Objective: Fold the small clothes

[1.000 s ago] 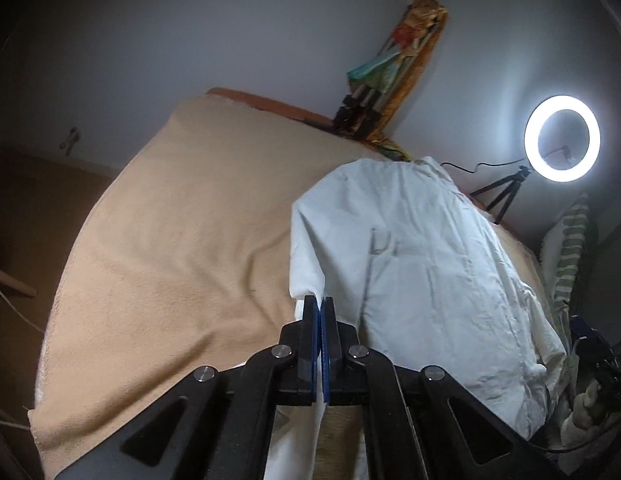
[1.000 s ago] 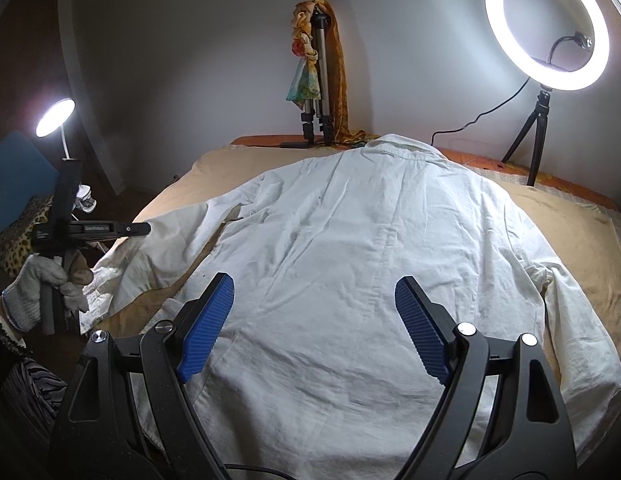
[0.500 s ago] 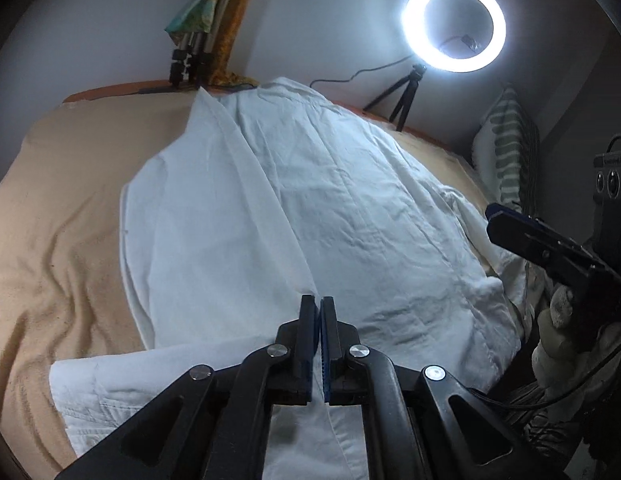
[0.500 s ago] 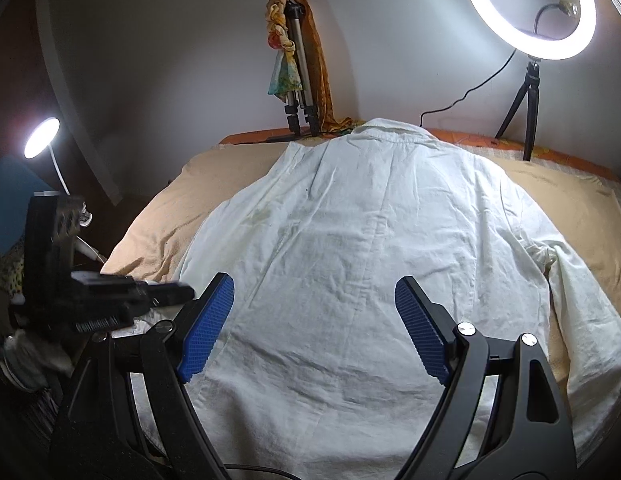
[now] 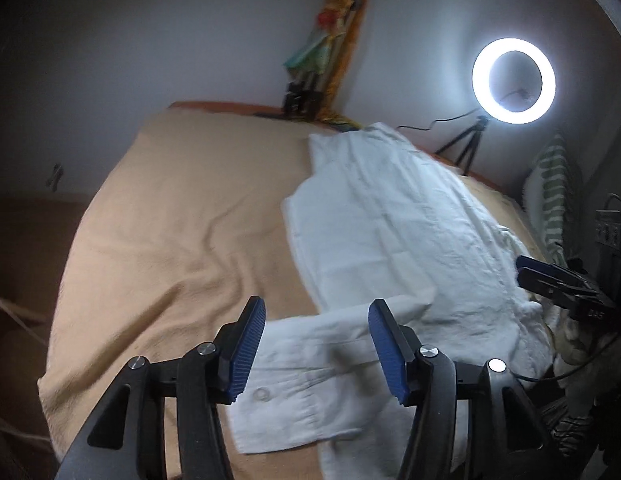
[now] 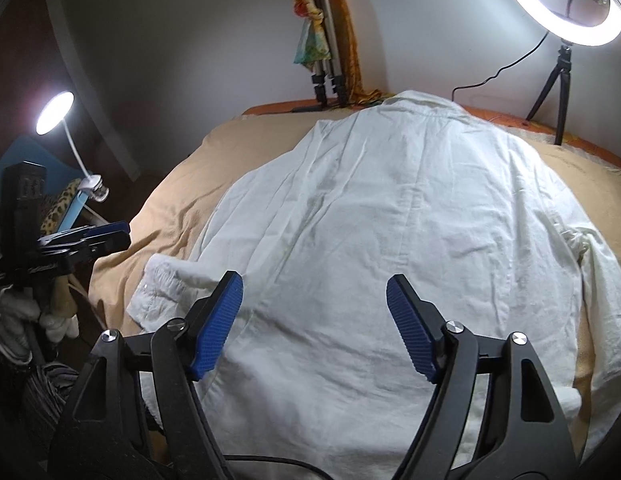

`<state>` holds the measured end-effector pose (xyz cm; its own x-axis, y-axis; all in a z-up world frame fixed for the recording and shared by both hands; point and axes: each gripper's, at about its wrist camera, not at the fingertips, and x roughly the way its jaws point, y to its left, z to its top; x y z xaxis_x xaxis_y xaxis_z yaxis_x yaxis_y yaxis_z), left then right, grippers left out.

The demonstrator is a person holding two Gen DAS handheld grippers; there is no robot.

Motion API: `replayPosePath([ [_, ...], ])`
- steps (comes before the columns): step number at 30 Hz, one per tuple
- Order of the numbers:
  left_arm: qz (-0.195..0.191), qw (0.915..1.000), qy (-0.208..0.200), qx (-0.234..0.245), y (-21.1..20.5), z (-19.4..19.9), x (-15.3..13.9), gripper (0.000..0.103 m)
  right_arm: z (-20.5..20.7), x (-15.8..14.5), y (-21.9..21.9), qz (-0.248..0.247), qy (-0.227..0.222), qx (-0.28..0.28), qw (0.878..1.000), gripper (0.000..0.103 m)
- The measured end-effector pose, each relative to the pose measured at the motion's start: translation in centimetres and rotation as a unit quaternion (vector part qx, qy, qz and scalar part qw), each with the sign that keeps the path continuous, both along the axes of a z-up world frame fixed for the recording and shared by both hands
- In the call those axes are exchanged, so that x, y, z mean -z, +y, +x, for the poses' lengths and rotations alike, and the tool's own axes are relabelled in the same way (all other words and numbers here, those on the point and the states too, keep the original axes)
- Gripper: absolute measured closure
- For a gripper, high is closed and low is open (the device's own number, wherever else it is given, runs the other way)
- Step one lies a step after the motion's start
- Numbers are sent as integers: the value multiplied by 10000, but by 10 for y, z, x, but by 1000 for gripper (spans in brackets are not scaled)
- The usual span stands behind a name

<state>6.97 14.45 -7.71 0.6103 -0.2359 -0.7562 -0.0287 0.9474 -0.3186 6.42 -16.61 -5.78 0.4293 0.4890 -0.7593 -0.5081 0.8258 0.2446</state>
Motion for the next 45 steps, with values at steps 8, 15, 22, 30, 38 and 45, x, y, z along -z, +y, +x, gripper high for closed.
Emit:
replayPosePath([
  [8,-48,9961,788,-399,29,-1,57,50,-6,10,15,-12,119,-120,9999,28],
  [15,-108,9975,702,40,15,3,60,101,-5,17,14,13,241,-54,9997,28],
  [22,-489,9970,-25,598,-9,-27,7,102,-5,17,8,58,271,2,9996,28],
  [30,-958,9668,-225,2360,-88,-63,-28,71,0,27,3,211,625,8,9978,28],
  [38,-750,9867,628,1298,-70,-36,11,71,-12,45,9,473,1395,-405,9883,34],
  [45,-1150,9808,1095,1130,-77,-16,42,91,-27,71,30,548,1972,-831,9753,52],
])
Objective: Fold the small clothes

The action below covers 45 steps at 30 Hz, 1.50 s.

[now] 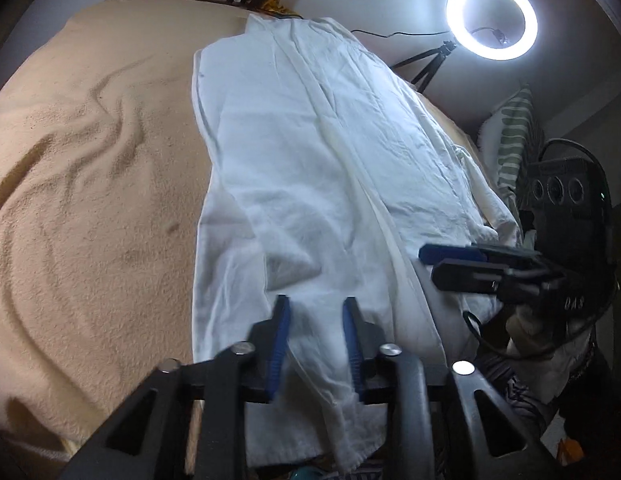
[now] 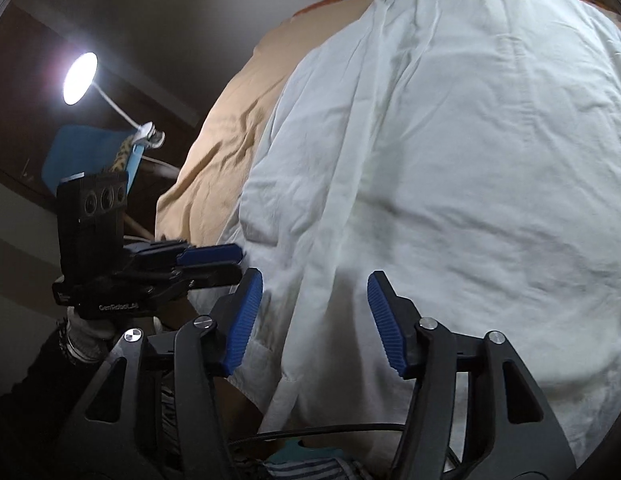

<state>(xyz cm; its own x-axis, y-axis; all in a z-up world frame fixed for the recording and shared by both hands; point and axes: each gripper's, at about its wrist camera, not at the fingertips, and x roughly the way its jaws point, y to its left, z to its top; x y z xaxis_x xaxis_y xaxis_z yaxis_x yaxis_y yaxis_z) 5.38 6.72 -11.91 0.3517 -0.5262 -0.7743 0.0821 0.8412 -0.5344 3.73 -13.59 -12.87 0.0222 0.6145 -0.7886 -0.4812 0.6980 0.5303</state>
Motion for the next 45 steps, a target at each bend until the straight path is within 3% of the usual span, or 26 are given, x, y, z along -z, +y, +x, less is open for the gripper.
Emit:
replayPosePath([
  [1,2,10000,52,-23,0,4,2,103,-1,4,4,-59,5,-40,10000,55],
  [4,136,9999,7,-104,0,9,3,103,-1,14,12,-239,19,-26,9997,75],
  [5,116,9998,-31,-133,0,9,3,103,0,16,14,-255,41,-10,9997,87],
  [10,429,9982,-350,-208,1,7,-9,103,2,20,17,-171,140,42,9997,94],
  [13,442,9982,-185,-356,6,9,-4,59,2,20,17,-197,119,21,9997,94],
  [15,418,9983,-56,-411,10,11,1,57,2,21,17,-186,136,38,9997,94],
  [16,392,9983,-71,-418,11,12,2,58,3,21,17,-183,141,38,9997,94],
  [17,385,9984,-116,-410,11,12,1,66,3,21,16,-182,142,36,9997,94],
  [18,343,9987,-143,-361,10,14,1,78,3,21,17,-185,138,30,9997,94],
  [19,304,9991,-104,-288,8,16,3,98,3,21,17,-189,135,26,9997,94],
  [20,315,9991,-115,-270,6,19,4,102,3,22,17,-192,133,20,9997,94],
  [25,295,9986,-316,-306,5,20,-8,103,2,19,18,-124,111,60,9998,95],
  [30,489,9944,-806,-479,13,19,-41,103,9,11,18,487,344,328,9977,97],
  [33,571,9947,-651,-554,18,26,-35,103,10,16,31,167,110,245,9995,97],
  [34,610,9950,-528,-586,19,27,-30,101,8,19,36,2,62,185,9998,97],
  [36,771,9943,-449,-585,16,22,-26,86,4,23,44,-349,-88,25,9993,97],
  [37,908,9929,-517,-566,15,16,-28,67,2,22,46,-444,-163,-62,9989,97],
  [38,1064,9906,-627,-584,14,9,-31,57,0,17,49,-578,-280,-205,9977,96],
  [40,1257,9865,-828,-639,12,-8,-35,48,-4,0,50,-797,-546,-452,9943,77],
  [41,1277,9857,-874,-674,13,-16,-34,43,-5,-14,48,-754,-735,-531,9930,62],
  [42,1271,9854,-883,-711,13,-22,-31,42,-2,-28,47,-675,-863,-601,9922,57],
  [45,1118,9889,-703,-682,10,-32,-17,42,18,-63,54,-656,-1176,-697,9884,57],
])
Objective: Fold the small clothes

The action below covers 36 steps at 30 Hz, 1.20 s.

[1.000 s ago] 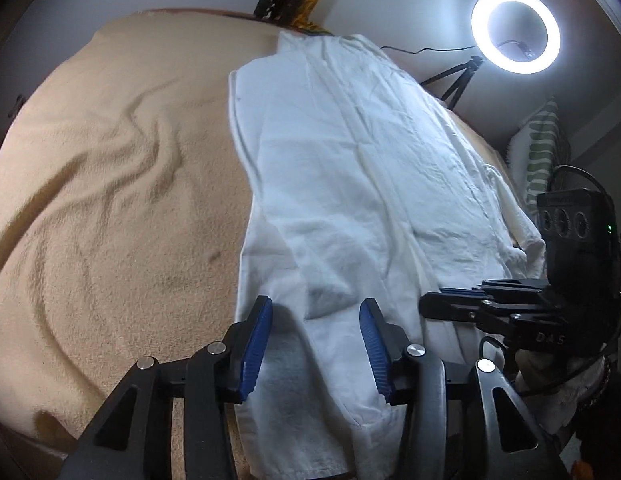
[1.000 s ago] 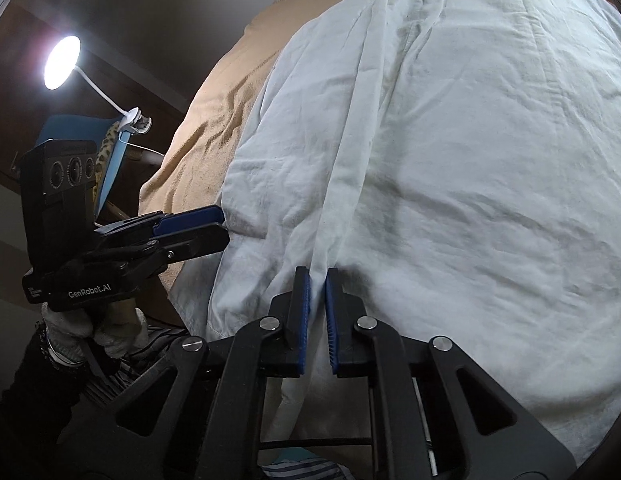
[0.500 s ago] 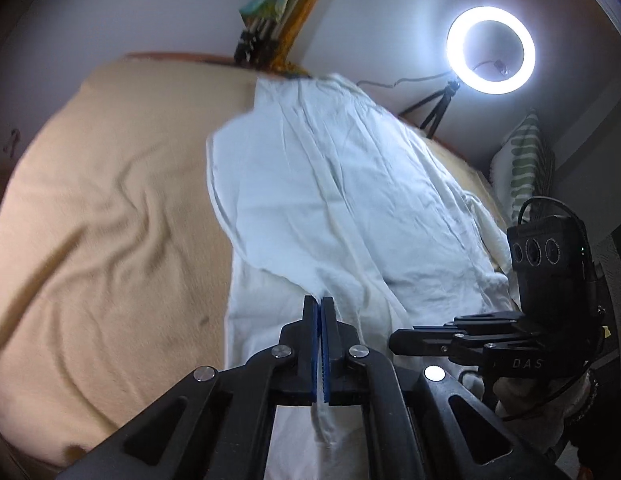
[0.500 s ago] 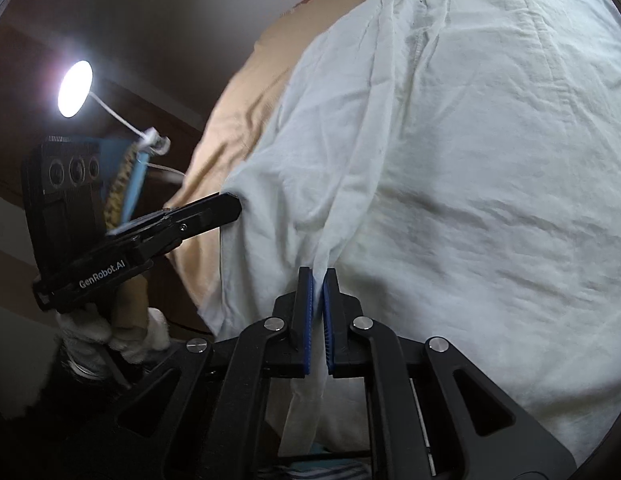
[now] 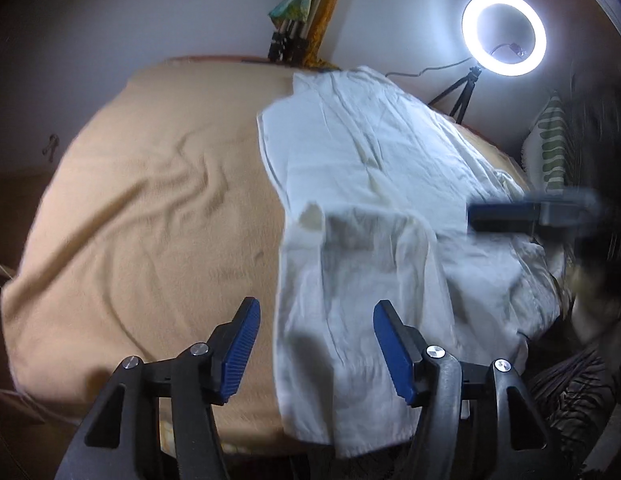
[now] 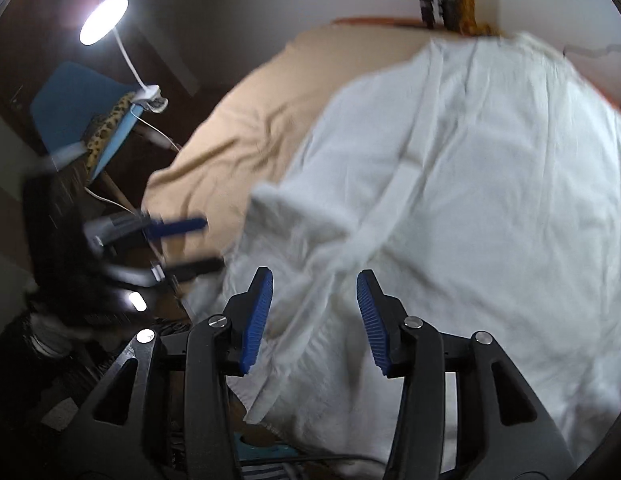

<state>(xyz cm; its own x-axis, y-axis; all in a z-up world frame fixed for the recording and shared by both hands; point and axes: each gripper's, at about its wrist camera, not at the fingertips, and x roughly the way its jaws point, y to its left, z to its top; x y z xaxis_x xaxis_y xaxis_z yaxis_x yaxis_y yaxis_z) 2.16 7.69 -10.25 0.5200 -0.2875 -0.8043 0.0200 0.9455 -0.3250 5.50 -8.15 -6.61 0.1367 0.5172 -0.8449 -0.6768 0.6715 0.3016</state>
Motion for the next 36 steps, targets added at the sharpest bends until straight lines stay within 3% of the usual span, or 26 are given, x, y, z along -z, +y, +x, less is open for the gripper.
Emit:
replayPosePath([
  [4,-229,9995,226,-69,-4,-6,19,47,50,-25,28,8,-178,22,9998,57],
  [7,-261,9994,74,-222,-1,-12,21,59,83,-21,61,-89,-137,40,9999,57],
  [8,-327,9991,65,-267,1,-13,22,67,92,-16,75,-160,-135,6,9998,57],
  [12,-462,9985,43,-304,7,-16,25,74,116,10,126,-460,-22,-89,9989,57],
  [16,-453,9987,25,-238,7,-17,26,82,130,47,172,-1144,-200,-53,9932,57],
  [20,-703,9971,62,-279,13,-18,29,91,145,72,193,-1559,-251,149,9873,57],
  [24,-710,9971,44,-256,14,-21,30,93,150,90,205,-2097,-498,118,9764,57],
  [25,-728,9970,47,-259,15,-20,30,94,149,94,206,-2212,-576,62,9735,62],
  [27,-747,9969,44,-258,16,-21,30,96,147,96,206,-2296,-724,-57,9706,91],
  [29,-740,9969,32,-266,20,-23,29,102,151,92,201,-2210,-766,-46,9722,98],
  [31,-704,9970,15,-315,23,-25,27,102,158,82,195,-2060,-905,164,9742,99],
  [33,-742,9967,-47,-335,26,-29,24,102,170,67,181,-1654,-737,442,9825,99],
  [34,-731,9966,-95,-357,27,-31,22,94,174,62,176,-1483,-603,487,9859,99],
  [35,-717,9967,-114,-367,28,-31,21,71,177,57,171,-1398,-573,547,9870,99],
  [36,-715,9966,-103,-395,28,-31,20,60,179,54,167,-1401,-634,579,9864,99],
])
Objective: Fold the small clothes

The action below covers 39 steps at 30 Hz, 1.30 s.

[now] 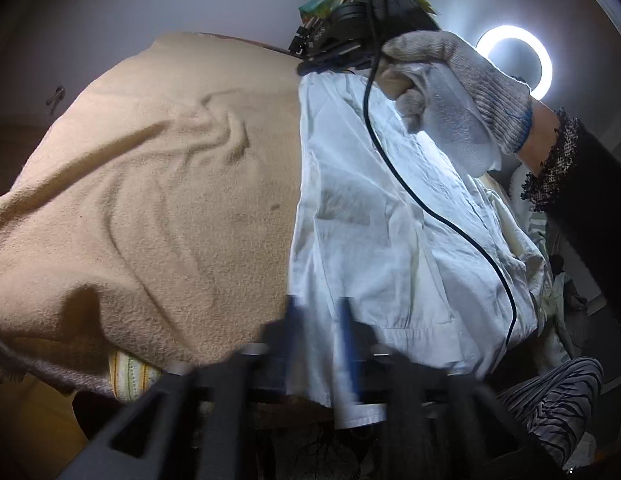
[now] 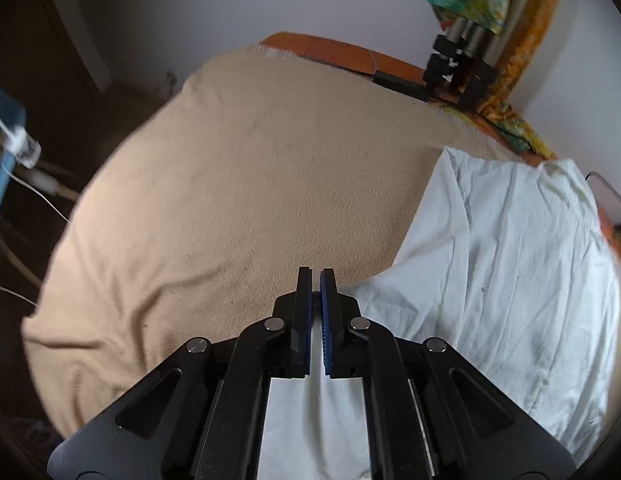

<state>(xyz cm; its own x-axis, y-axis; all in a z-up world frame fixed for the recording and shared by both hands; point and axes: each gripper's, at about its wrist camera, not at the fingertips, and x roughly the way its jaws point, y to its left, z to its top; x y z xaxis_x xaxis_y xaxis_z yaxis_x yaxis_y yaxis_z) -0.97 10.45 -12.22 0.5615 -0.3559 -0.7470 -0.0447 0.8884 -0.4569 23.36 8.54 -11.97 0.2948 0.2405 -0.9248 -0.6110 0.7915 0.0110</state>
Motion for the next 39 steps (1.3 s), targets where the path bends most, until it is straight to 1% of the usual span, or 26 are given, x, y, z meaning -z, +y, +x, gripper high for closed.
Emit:
replayPosePath([
  [1,-15,10000,17,-30,0,1,0,51,1,-3,-4,29,-6,9,10000,99],
  [3,18,9999,100,-9,-2,3,3,52,5,-6,-11,164,108,89,9998,99],
  [4,78,9999,129,33,-5,3,5,55,6,-8,-14,240,142,131,9995,99],
  [5,246,9996,73,77,-9,3,5,68,8,-10,-17,362,221,185,9989,99],
  [6,460,9987,59,194,-14,3,5,76,10,-11,-19,446,269,206,9984,99],
  [7,585,9980,20,256,-17,3,5,82,13,-12,-21,532,298,205,9979,99],
  [8,547,9982,2,262,-18,3,5,100,13,-13,-24,599,308,175,9976,99],
  [9,371,9988,10,308,-17,4,6,103,13,-15,-26,631,301,145,9974,99],
  [11,279,9992,-30,273,-16,3,3,103,15,-19,-31,721,294,81,9969,99],
  [14,320,9985,-245,369,-20,0,-10,103,21,-27,-45,902,298,94,9954,99],
  [17,464,9964,-482,529,-37,0,-25,103,25,-35,-62,1093,285,141,9935,99],
  [20,484,9937,-675,747,-54,-1,-39,103,26,-43,-83,1279,232,160,9914,99],
  [23,472,9906,-779,1020,-73,3,-48,103,26,-48,-108,1397,194,280,9896,99],
  [30,498,9807,-833,1699,-119,14,-56,103,29,-46,-177,1639,94,692,9840,99],
  [34,394,9770,-781,1945,-140,21,-55,103,36,-31,-218,1740,190,1026,9792,99],
  [37,385,9737,-683,2139,-159,27,-52,103,41,-21,-236,1743,223,1183,9773,99],
  [39,385,9721,-575,2241,-170,31,-44,103,48,-14,-243,1698,211,1276,9770,101],
])
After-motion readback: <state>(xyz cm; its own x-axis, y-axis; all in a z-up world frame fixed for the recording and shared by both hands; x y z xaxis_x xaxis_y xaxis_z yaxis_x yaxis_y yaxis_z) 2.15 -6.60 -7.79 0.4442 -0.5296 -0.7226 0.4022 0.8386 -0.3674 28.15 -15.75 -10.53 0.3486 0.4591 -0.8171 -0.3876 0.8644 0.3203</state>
